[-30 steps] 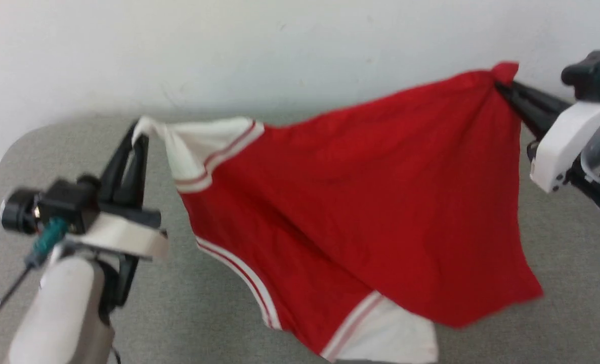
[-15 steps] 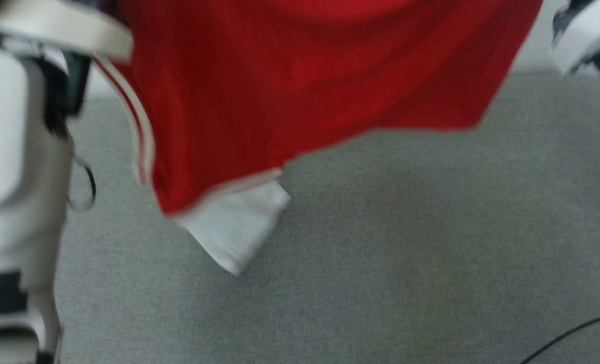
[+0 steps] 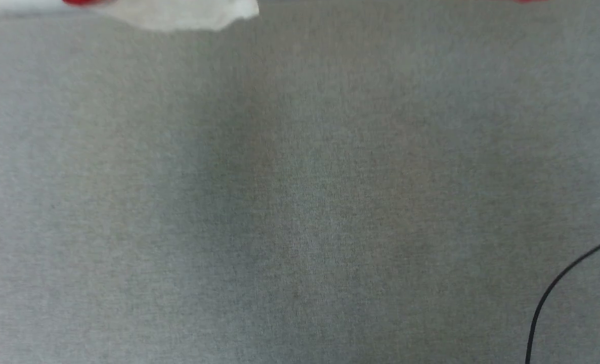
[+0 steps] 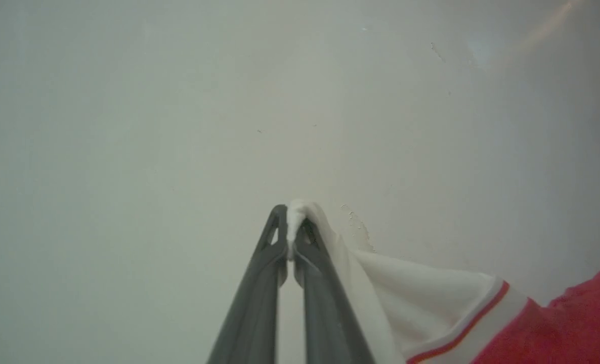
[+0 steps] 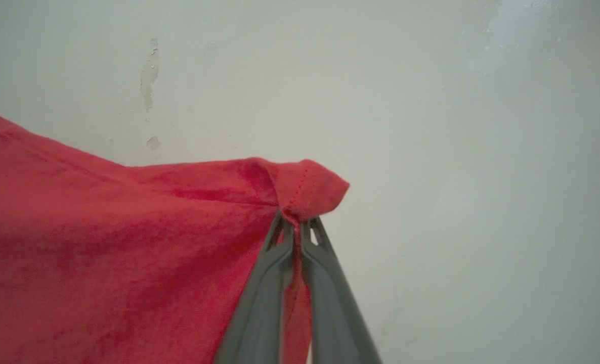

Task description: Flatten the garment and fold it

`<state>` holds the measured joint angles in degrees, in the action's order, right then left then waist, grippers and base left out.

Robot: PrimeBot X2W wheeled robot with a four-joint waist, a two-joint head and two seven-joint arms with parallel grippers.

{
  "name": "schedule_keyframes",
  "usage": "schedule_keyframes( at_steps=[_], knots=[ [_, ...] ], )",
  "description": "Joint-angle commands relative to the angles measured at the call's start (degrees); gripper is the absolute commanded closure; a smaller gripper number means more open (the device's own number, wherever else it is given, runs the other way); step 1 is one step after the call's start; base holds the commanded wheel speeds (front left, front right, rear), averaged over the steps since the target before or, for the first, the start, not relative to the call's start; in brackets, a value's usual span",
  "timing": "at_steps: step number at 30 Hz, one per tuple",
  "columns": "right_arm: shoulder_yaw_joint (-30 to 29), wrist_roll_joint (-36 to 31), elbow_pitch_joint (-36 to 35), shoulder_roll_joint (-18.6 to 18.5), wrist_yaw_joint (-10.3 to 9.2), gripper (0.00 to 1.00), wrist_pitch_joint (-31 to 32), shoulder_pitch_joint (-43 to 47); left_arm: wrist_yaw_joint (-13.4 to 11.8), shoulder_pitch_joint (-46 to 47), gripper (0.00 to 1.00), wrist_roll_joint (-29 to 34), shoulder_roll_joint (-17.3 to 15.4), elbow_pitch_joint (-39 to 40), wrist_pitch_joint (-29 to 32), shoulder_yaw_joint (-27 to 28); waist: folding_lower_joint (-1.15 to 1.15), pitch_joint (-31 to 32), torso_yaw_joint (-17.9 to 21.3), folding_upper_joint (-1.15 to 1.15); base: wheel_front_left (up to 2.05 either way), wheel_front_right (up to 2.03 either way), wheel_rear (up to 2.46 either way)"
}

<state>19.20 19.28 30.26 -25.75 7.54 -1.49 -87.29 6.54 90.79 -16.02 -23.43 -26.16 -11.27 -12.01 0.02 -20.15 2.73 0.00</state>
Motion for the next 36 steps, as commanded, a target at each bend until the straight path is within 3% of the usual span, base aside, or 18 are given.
schedule_keyframes(
  at_steps=[1,10,17,24,30,35,36],
  knots=[
    [-0.81,-1.46,1.62,0.45,-0.05,1.0,0.05,-3.29,0.4,3.7,1.0,0.32,-0.34,-1.94,-0.23,-0.46,-0.02,-8.57,0.54,0.0,0.0,0.0,0.0],
    [0.05,-4.09,8.98,1.97,-0.05,1.0,-2.74,-10.34,0.75,10.2,1.0,-0.19,-0.94,-8.23,-1.73,-2.42,-0.02,-12.16,0.05,0.0,0.0,0.0,0.0],
    [3.59,-3.09,16.14,2.18,-0.05,1.0,-6.97,-7.17,0.87,4.09,1.0,-2.24,-2.33,-11.48,-3.4,-2.96,-0.02,-11.29,-0.38,0.0,0.0,0.0,0.0],
    [9.02,-0.42,19.17,2.89,-0.05,1.0,-9.98,0.8,0.91,-6.59,1.0,-4.52,-2.57,-8.81,-3.7,-1.56,-0.02,-7.44,-0.14,0.0,0.0,0.0,0.0],
    [15.99,3.77,18.09,2.85,-0.05,1.0,-11.88,12.36,0.92,-25.34,1.0,-5.78,-3.28,-1.11,-3.72,1.82,-0.02,-2.17,0.01,0.0,0.0,0.0,0.0],
    [22.1,7.71,15.17,1.08,-0.05,1.0,-12.46,23.46,0.52,-44.12,1.0,-6.04,-2.23,5.42,-3.72,4.38,-0.02,2.81,-0.59,0.0,0.0,0.0,0.0],
    [24.29,9.05,13.74,-0.06,-0.05,1.0,-12.5,28.25,0.48,-51.66,1.0,-5.8,-1.5,7.56,-3.72,4.3,-0.02,4.94,-0.86,0.0,0.0,0.0,0.0]
  ],
)
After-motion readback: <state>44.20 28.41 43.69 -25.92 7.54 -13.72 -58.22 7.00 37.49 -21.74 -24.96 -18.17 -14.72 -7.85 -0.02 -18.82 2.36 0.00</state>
